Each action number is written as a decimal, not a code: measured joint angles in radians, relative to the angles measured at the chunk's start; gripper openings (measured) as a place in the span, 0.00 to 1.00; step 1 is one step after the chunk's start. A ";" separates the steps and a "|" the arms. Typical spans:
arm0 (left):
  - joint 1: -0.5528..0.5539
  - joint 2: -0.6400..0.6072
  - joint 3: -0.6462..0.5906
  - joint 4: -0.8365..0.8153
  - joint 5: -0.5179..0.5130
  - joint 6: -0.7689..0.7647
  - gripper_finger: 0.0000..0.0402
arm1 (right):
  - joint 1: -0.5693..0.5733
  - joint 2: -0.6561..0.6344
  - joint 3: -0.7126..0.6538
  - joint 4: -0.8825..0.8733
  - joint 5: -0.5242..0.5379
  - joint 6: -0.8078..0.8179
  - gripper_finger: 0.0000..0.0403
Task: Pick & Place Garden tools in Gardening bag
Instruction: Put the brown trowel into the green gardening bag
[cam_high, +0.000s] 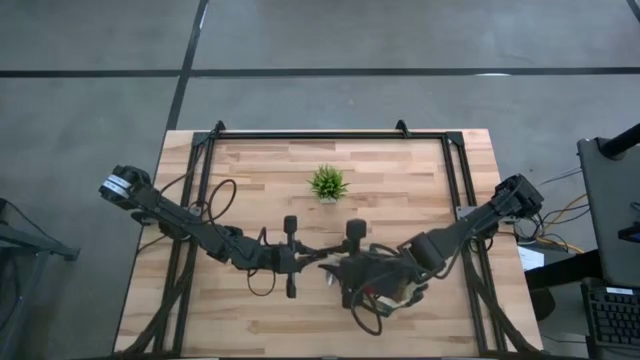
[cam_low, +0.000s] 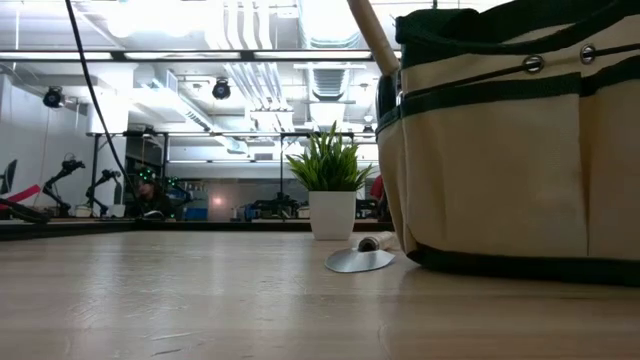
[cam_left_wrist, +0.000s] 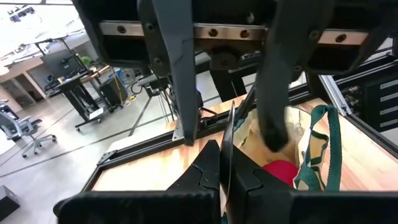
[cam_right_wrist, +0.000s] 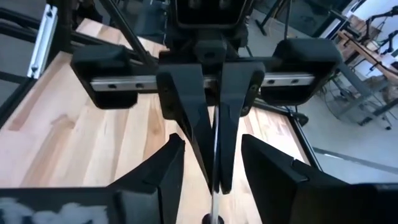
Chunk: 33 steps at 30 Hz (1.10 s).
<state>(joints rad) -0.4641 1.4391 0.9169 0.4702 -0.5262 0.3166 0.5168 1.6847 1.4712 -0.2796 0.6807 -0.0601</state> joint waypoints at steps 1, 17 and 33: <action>0.000 0.000 0.000 0.000 0.000 0.000 0.00 | -0.004 0.002 0.000 0.002 0.000 0.000 0.36; 0.000 0.000 -0.003 -0.002 -0.004 0.017 0.00 | -0.021 0.015 0.000 0.020 -0.012 -0.015 0.05; -0.001 0.000 -0.004 -0.002 0.003 -0.008 0.06 | -0.019 0.019 0.000 0.025 0.000 0.013 0.02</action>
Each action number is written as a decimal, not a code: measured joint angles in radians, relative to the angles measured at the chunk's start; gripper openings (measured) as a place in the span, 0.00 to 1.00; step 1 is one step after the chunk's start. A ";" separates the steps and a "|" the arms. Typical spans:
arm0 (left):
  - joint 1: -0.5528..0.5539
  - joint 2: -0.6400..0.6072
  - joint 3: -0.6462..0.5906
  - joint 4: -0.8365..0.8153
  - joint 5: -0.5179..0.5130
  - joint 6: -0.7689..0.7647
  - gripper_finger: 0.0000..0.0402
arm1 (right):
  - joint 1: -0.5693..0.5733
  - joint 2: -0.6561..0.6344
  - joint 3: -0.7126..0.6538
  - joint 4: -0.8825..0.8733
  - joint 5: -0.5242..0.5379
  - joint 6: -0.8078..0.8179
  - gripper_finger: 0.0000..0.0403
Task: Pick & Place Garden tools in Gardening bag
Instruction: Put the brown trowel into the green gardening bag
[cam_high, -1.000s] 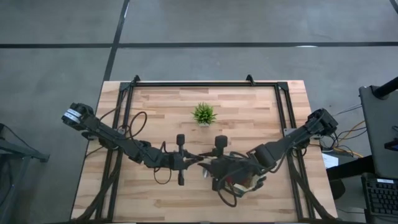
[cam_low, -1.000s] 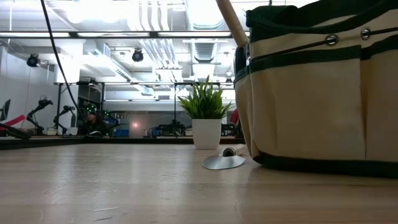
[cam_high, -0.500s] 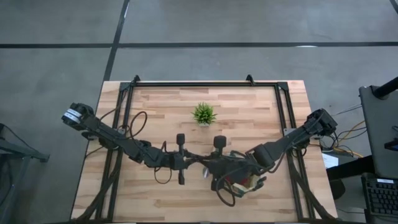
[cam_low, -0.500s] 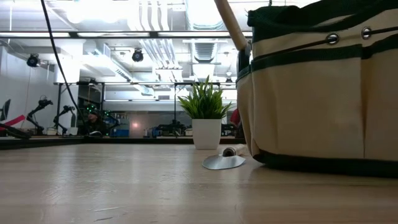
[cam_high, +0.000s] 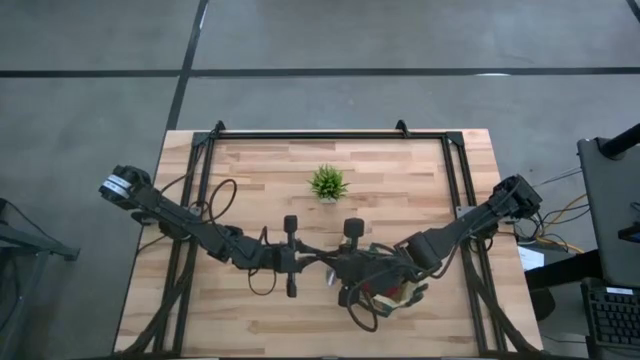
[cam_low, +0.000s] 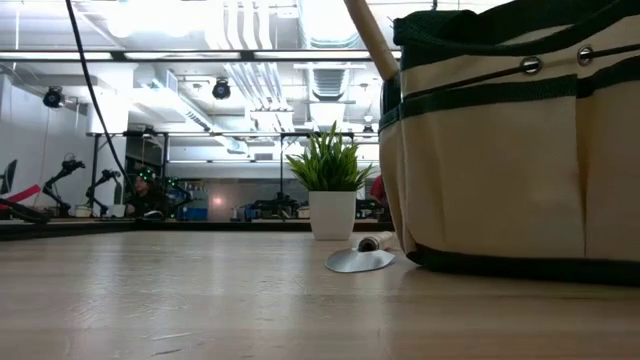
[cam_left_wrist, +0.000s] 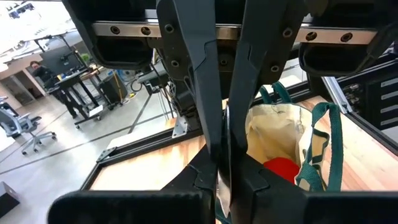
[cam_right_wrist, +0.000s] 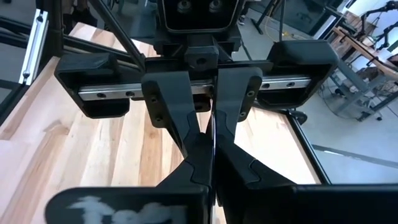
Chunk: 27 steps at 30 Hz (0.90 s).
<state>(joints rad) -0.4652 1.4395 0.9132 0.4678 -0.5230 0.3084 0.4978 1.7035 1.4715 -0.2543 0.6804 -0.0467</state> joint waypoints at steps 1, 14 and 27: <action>0.000 0.000 0.000 0.000 0.001 0.000 0.06 | 0.002 0.000 0.001 -0.001 0.001 -0.001 0.02; -0.004 0.000 -0.001 0.002 0.008 -0.026 0.06 | 0.005 0.000 0.009 -0.003 0.003 -0.008 0.02; -0.014 0.000 -0.001 -0.006 0.027 -0.049 0.34 | 0.006 0.000 0.009 -0.004 0.004 -0.008 0.02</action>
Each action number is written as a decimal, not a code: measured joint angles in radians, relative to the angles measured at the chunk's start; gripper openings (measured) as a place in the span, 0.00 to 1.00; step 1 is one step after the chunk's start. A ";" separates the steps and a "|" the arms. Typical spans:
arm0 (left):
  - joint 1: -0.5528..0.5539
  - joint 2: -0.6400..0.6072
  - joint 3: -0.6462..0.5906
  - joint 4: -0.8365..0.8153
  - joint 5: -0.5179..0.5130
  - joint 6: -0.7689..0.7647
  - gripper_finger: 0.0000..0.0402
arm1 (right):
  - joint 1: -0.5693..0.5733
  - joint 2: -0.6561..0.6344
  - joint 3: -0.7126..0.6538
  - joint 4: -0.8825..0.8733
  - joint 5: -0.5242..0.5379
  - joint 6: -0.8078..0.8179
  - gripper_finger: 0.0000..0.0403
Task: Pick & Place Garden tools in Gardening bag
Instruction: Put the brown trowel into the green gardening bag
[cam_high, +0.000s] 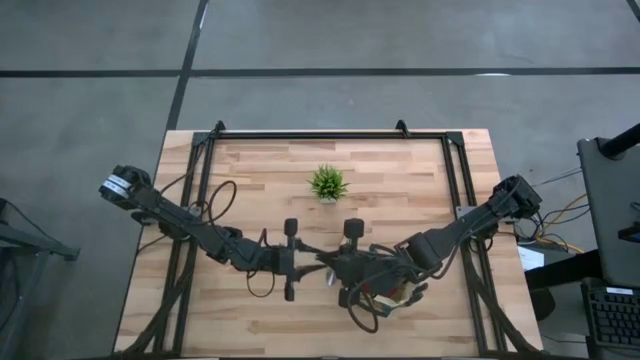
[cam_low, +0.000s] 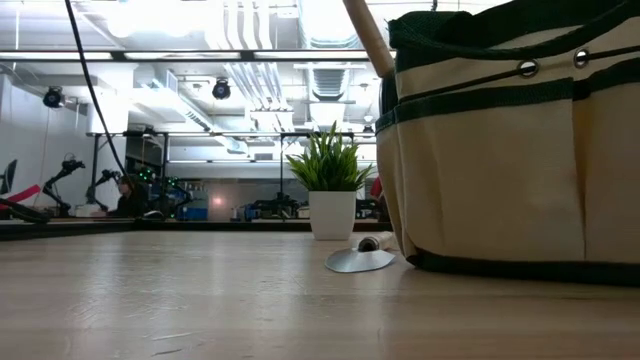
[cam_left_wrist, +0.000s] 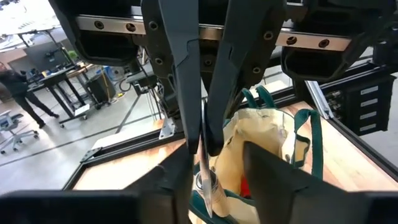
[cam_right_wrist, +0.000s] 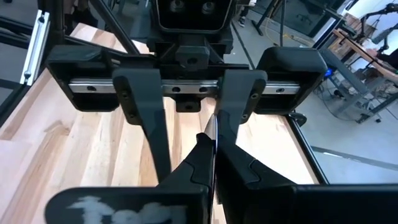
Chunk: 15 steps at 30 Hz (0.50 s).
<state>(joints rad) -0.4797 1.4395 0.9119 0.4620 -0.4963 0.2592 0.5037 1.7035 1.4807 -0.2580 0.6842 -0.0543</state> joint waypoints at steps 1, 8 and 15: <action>-0.001 0.000 0.000 0.000 0.000 0.000 0.37 | 0.000 0.000 0.000 0.000 0.000 0.000 0.02; -0.002 -0.003 0.000 -0.016 -0.104 0.010 0.53 | 0.003 -0.007 0.000 -0.004 0.000 -0.002 0.02; -0.028 -0.005 0.000 -0.019 -0.127 0.063 0.61 | 0.011 -0.032 0.000 -0.005 0.001 -0.016 0.02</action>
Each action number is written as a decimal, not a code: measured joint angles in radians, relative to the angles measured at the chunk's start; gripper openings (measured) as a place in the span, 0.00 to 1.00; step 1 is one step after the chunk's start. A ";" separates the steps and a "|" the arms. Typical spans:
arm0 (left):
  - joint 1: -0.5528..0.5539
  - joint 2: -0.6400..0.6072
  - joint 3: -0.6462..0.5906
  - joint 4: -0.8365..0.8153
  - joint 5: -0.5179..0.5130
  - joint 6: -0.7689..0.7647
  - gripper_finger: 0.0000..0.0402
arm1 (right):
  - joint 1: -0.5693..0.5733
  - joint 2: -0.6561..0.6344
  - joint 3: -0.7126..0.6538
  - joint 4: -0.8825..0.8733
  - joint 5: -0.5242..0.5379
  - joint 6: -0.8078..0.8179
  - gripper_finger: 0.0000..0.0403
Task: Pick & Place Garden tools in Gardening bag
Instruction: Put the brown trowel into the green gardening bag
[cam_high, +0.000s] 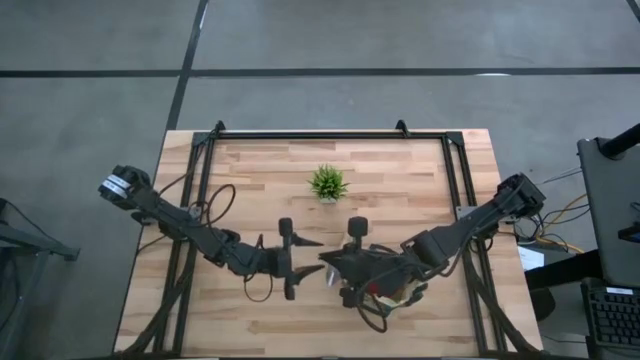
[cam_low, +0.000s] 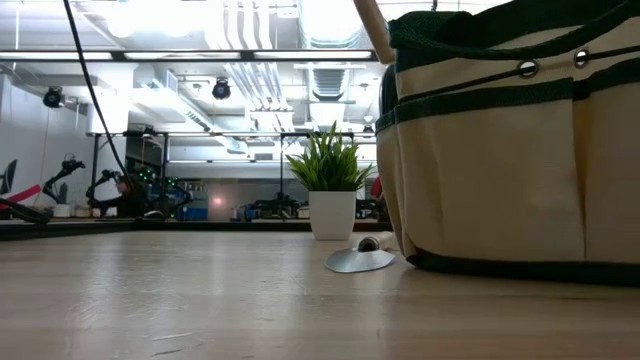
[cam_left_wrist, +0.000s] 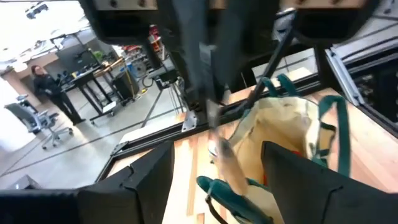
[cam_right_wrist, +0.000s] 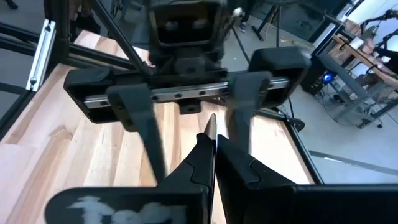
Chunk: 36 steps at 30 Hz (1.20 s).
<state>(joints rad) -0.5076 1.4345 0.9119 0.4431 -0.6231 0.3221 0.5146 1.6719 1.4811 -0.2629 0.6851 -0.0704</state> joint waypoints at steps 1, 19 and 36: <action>-0.007 0.000 0.000 -0.006 0.000 0.007 0.61 | 0.004 -0.004 0.000 0.005 0.007 -0.010 0.02; -0.079 -0.045 -0.002 -0.236 -0.139 -0.075 0.61 | 0.145 -0.027 0.072 0.007 -0.005 0.059 0.02; -0.079 -0.045 -0.017 -0.243 -0.138 -0.114 0.61 | 0.200 0.167 0.062 -0.008 -0.113 0.300 0.02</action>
<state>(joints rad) -0.5861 1.3891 0.8951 0.2003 -0.7616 0.2079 0.7143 1.8385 1.5429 -0.2713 0.5719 0.2296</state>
